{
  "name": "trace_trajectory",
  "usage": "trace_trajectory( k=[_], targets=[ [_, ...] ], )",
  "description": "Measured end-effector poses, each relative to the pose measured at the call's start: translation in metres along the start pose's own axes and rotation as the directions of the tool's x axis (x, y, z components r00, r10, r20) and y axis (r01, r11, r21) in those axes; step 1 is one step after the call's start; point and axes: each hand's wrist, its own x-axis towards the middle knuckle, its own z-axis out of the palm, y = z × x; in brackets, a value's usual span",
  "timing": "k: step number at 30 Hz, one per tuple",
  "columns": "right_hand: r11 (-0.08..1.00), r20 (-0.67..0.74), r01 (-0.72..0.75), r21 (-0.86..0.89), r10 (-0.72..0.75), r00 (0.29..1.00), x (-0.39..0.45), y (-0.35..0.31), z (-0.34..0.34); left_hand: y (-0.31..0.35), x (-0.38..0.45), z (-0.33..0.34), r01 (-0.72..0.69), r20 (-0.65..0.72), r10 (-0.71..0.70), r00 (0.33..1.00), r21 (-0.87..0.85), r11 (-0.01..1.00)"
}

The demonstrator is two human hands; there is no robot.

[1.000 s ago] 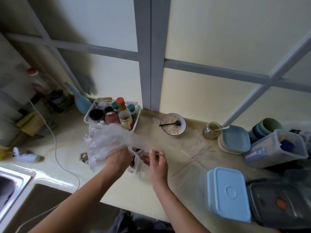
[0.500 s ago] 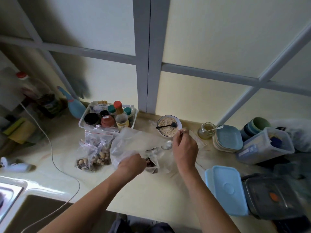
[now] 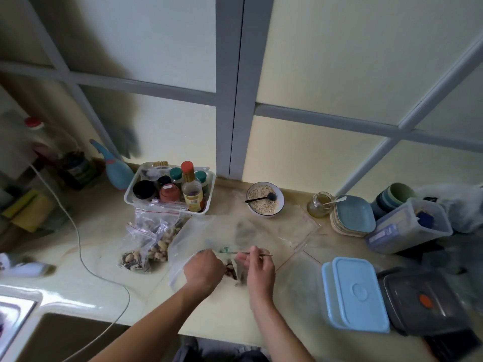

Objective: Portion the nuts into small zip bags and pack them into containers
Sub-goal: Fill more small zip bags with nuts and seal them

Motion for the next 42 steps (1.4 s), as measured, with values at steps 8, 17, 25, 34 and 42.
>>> trace_trajectory(
  k=[8, 17, 25, 34, 42],
  targets=[
    [0.965, 0.036, 0.048, -0.258, -0.040, 0.999, -0.013, 0.021, 0.004, -0.021, 0.013, -0.007, -0.034, -0.052, 0.027, 0.998, -0.147, 0.988],
    [0.933, -0.039, 0.183, -0.309, -0.205, 0.978, -0.019, 0.012, 0.017, -0.029, 0.008, -0.013, -0.064, -0.115, 0.008, 0.993, -0.497, 0.865],
    [0.599, 0.310, 0.509, -0.618, -0.409, 0.858, -0.033, 0.014, 0.035, -0.037, 0.019, -0.011, 0.383, 0.449, -0.004, 0.894, -0.760, 0.525],
    [0.657, 0.517, 0.533, -0.533, -0.246, 0.820, -0.036, 0.008, 0.028, -0.038, 0.036, -0.021, 0.436, 0.490, 0.068, 0.869, -0.824, 0.361],
    [0.714, -0.073, 0.049, -0.698, -0.139, 0.988, 0.014, 0.021, 0.003, -0.036, 0.045, -0.015, 0.381, 0.395, -0.068, 0.916, -0.805, 0.455]
  ],
)
